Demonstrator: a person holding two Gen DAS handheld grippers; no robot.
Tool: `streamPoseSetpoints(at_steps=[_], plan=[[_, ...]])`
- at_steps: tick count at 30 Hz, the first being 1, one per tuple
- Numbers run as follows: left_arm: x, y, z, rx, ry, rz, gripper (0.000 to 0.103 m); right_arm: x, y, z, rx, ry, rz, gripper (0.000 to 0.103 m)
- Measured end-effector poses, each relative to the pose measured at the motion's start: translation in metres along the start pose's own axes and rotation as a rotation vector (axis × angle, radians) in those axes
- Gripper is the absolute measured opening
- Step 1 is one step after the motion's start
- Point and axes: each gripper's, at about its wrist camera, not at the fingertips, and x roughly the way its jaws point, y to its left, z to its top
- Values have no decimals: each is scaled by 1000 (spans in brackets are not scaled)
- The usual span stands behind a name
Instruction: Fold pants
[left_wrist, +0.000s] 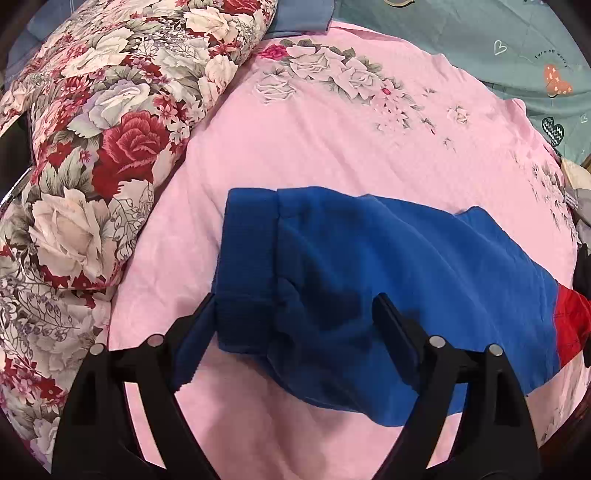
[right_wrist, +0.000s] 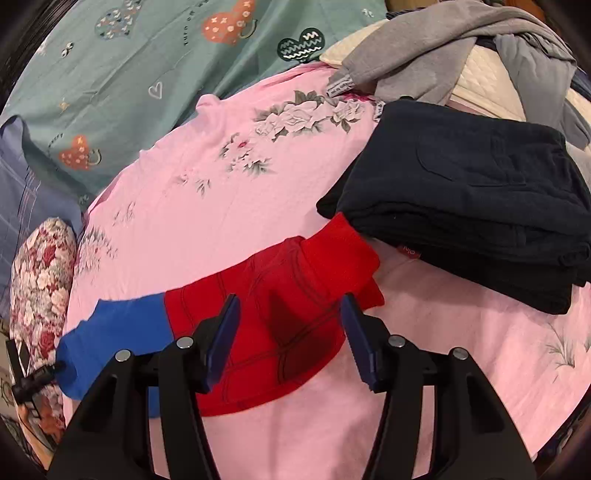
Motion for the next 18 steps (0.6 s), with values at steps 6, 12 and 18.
streamPoseSetpoints(at_steps=[6,12,18], plan=[[9,0,-2,2,33,21,86,15,-18,-10,23,37,-112,15],[-6,-2,1,13,-2,18,86,-22,7,-4,-73,-106,-276,58],[-19,-16,-2,74,-57,39,93,-28,87,12,-234,-171,30,67]])
